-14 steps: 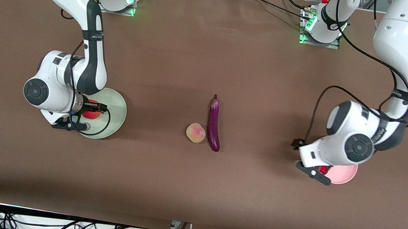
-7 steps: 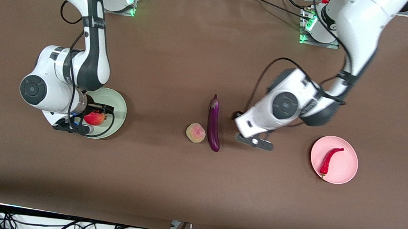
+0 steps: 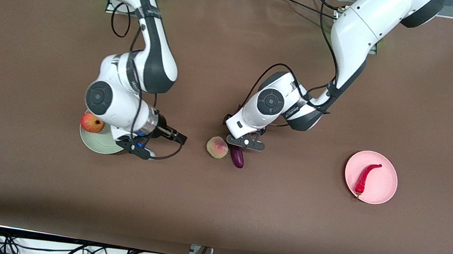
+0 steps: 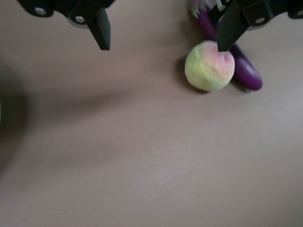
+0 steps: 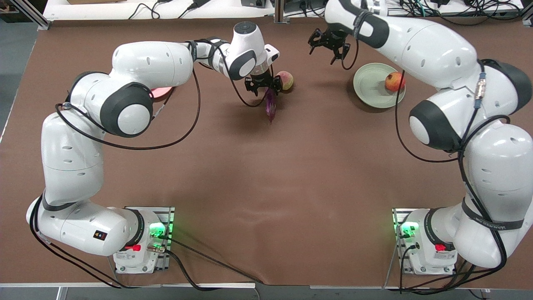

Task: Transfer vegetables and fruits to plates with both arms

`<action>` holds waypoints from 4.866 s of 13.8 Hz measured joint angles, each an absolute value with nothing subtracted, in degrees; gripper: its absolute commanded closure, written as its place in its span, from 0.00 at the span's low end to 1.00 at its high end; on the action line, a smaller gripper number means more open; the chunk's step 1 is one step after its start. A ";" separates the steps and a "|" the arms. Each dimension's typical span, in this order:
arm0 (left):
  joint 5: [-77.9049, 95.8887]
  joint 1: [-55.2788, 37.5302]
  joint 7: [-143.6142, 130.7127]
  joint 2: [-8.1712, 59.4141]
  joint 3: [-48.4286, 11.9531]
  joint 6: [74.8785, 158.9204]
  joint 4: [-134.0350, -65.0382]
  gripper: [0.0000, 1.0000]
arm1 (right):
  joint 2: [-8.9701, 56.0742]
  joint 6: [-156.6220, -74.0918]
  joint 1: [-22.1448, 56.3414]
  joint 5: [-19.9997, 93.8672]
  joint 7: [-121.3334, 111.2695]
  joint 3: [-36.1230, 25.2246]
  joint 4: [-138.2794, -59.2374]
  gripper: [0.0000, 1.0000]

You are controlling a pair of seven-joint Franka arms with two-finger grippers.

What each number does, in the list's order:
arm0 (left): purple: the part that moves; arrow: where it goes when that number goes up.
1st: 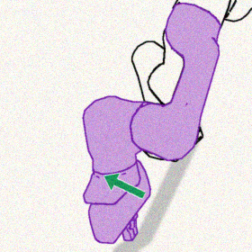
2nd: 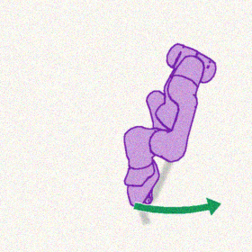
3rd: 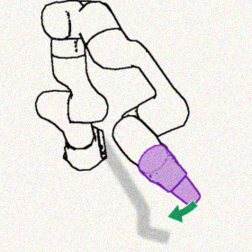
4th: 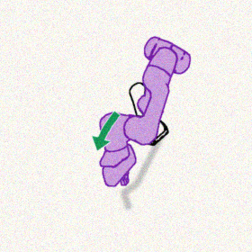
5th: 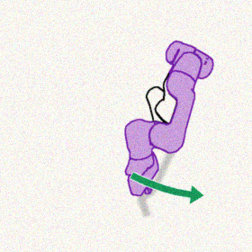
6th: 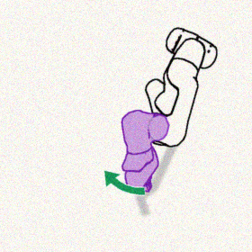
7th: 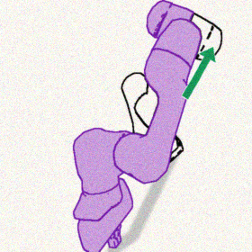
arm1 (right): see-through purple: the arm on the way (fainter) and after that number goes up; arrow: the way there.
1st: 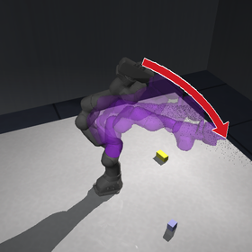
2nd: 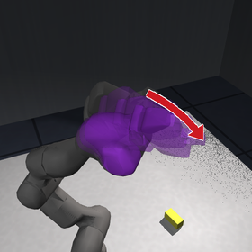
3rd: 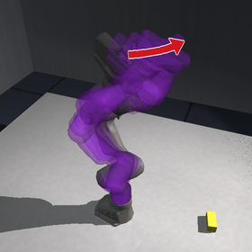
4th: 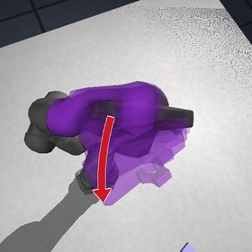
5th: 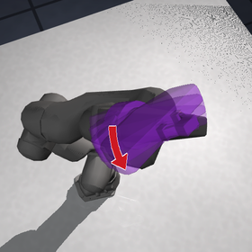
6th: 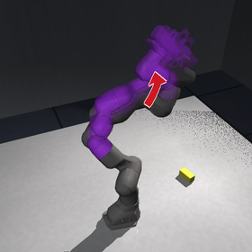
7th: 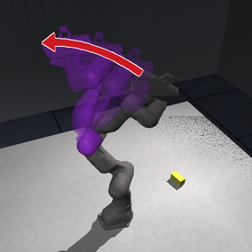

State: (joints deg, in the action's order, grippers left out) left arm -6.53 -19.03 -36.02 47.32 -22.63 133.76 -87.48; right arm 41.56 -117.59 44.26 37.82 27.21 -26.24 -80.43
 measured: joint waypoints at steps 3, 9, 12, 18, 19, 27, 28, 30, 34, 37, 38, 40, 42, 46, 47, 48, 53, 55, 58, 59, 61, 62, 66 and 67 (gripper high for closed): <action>-6.53 -20.18 -36.37 48.18 -21.35 135.02 -87.33 0.95 | 44.01 -124.08 43.60 39.60 31.09 -23.70 -79.89 0.01; -6.61 -20.49 -36.90 47.55 -18.76 132.40 -85.53 0.96 | 49.66 -139.32 44.10 39.99 43.53 -12.86 -79.08 0.01; -9.30 -19.86 -35.95 43.78 -15.90 122.00 -81.55 0.96 | 52.17 -143.63 44.04 39.99 44.50 -11.14 -78.94 0.01; -10.28 -7.86 -12.91 37.12 -14.36 109.29 -79.03 0.95 | 53.90 -143.78 44.26 39.89 43.84 -10.94 -77.80 0.84; -10.28 -5.75 -8.72 37.14 -14.29 108.95 -79.04 0.95 | 52.72 -138.63 43.63 39.88 42.65 -12.47 -76.90 0.84; -16.12 8.68 10.65 38.58 -13.18 108.50 -79.77 0.88 | 41.87 -99.46 36.71 25.15 2.91 -33.44 -80.15 0.57; -16.16 10.52 11.97 39.10 -13.14 108.55 -79.85 0.87 | 41.69 -100.43 36.71 24.31 0.68 -34.07 -82.67 0.48; -16.17 13.65 14.39 40.78 -13.15 108.74 -80.40 0.79 | 41.43 -106.70 37.02 23.88 -1.08 -34.06 -88.50 0.01; -16.16 15.37 16.03 43.39 -13.66 110.45 -82.53 0.00 | 40.37 -113.06 38.01 23.85 -1.19 -33.80 -92.35 0.00; -16.16 15.00 16.03 42.98 -14.96 110.36 -82.48 0.00 | 35.82 -102.77 38.45 22.24 3.24 -34.71 -86.73 0.00; -16.16 14.89 16.03 42.65 -15.43 110.21 -82.42 0.00 | 34.35 -98.09 38.59 20.70 6.15 -34.96 -83.08 0.00; -16.16 14.81 16.03 41.58 -16.72 109.99 -82.27 0.00 | 31.14 -90.67 39.55 17.58 10.42 -35.01 -75.97 0.00; -16.16 14.77 16.03 39.94 -18.28 109.93 -82.05 0.00 | 26.66 -87.58 40.93 16.58 11.47 -35.03 -72.68 0.00; -16.16 14.69 15.98 35.13 -21.52 108.20 -81.71 0.00 | 16.00 -78.94 40.91 14.39 11.23 -35.59 -72.35 0.00; -16.16 14.68 15.96 33.51 -22.20 106.81 -81.52 0.00 | 13.15 -78.06 40.74 12.70 11.10 -35.55 -72.99 0.00; -16.16 14.66 15.91 31.63 -22.73 105.41 -81.29 0.00 | 10.40 -77.57 40.54 10.77 10.92 -35.06 -74.23 0.00; -12.14 14.65 13.57 20.97 -23.26 93.05 -78.78 0.00 | 3.69 -79.56 21.67 2.59 10.92 -11.82 -81.02 0.00; -11.97 14.76 12.18 19.67 -23.22 88.04 -75.64 0.00 | 1.76 -83.58 18.47 2.01 10.92 -8.37 -85.84 0.00; -11.20 14.71 9.22 19.53 -22.35 86.48 -72.95 0.00 | -1.23 -86.24 13.10 1.90 10.38 -2.72 -91.62 0.00; -9.74 13.94 6.87 19.16 -20.68 87.15 -73.30 0.00 | -1.80 -86.29 12.12 1.89 10.38 -1.26 -92.24 0.00; -6.34 7.50 1.48 16.15 -11.92 91.52 -77.15 0.00 | -2.25 -86.29 11.87 1.88 10.38 -0.18 -92.46 0.00; -5.24 3.38 -0.51 13.70 -7.31 93.58 -80.25 0.00 | -2.27 -86.30 11.87 1.86 10.38 -0.04 -92.46 0.00; -3.08 -1.14 -3.35 3.38 -2.73 95.98 -91.04 0.00 | -2.27 -87.11 11.50 1.83 10.37 -0.04 -92.32 0.00; -3.08 -1.13 -3.38 1.88 -2.52 95.99 -92.41 0.00 | -2.26 -87.28 11.44 1.81 10.38 -0.04 -92.17 0.00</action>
